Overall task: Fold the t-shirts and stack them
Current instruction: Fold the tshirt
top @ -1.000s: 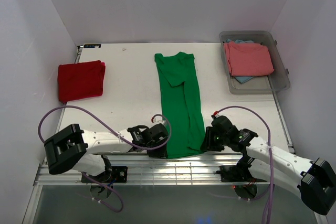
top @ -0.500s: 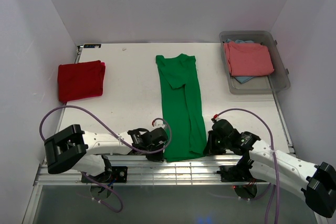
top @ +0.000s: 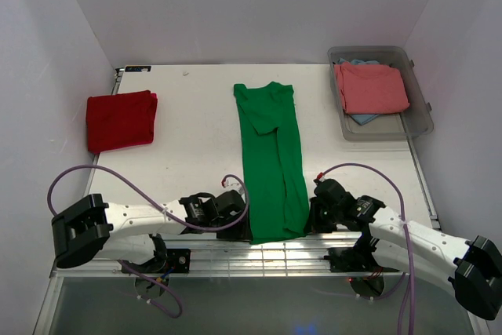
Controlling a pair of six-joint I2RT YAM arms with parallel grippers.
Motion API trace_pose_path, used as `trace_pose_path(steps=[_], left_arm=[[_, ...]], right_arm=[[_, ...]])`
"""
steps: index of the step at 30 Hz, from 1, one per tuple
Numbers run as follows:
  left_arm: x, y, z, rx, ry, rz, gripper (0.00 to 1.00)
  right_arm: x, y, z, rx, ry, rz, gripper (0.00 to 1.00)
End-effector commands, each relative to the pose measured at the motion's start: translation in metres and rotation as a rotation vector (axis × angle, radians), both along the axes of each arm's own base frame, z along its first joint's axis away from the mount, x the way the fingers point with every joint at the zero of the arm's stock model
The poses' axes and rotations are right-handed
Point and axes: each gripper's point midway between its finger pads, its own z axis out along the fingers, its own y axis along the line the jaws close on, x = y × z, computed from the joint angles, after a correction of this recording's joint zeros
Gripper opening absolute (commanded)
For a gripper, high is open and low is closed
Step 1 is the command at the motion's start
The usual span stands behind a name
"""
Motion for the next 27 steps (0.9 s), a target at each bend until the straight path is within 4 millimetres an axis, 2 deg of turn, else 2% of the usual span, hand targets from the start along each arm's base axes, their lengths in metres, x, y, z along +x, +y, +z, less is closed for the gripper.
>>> trace_pose_path(steps=[1,2,4,9,17,21,22,25,27], left_arm=[[-0.002,-0.014,0.006,-0.096,-0.002,-0.006,0.64],[-0.005,-0.012,0.0,-0.1,0.012,-0.005,0.64],[-0.004,-0.021,0.001,-0.144,0.011,-0.005,0.64],[-0.004,-0.024,-0.016,-0.105,0.028,-0.025,0.63],[-0.003,-0.028,-0.02,-0.103,0.02,-0.047,0.6],[-0.005,-0.02,-0.028,-0.052,0.037,-0.042,0.37],[-0.005,-0.02,-0.028,-0.046,0.034,-0.045,0.26],[-0.005,-0.018,-0.029,-0.029,0.033,-0.048,0.07],[-0.001,-0.02,-0.021,-0.043,0.011,-0.04,0.03]], right_arm=[[-0.006,-0.01,-0.007,-0.06,0.023,0.006,0.08],[-0.007,-0.01,-0.007,-0.063,0.025,0.008,0.08],[-0.007,-0.01,-0.007,-0.062,0.026,0.011,0.08],[-0.007,-0.007,-0.005,-0.051,0.019,0.015,0.08],[-0.009,-0.006,-0.009,-0.05,0.03,0.023,0.08],[-0.008,-0.006,-0.01,-0.054,0.032,0.023,0.08],[-0.008,-0.006,-0.01,-0.052,0.032,0.026,0.08],[-0.007,-0.002,-0.01,-0.046,0.031,0.037,0.08],[-0.003,0.002,-0.003,-0.042,0.018,0.043,0.08]])
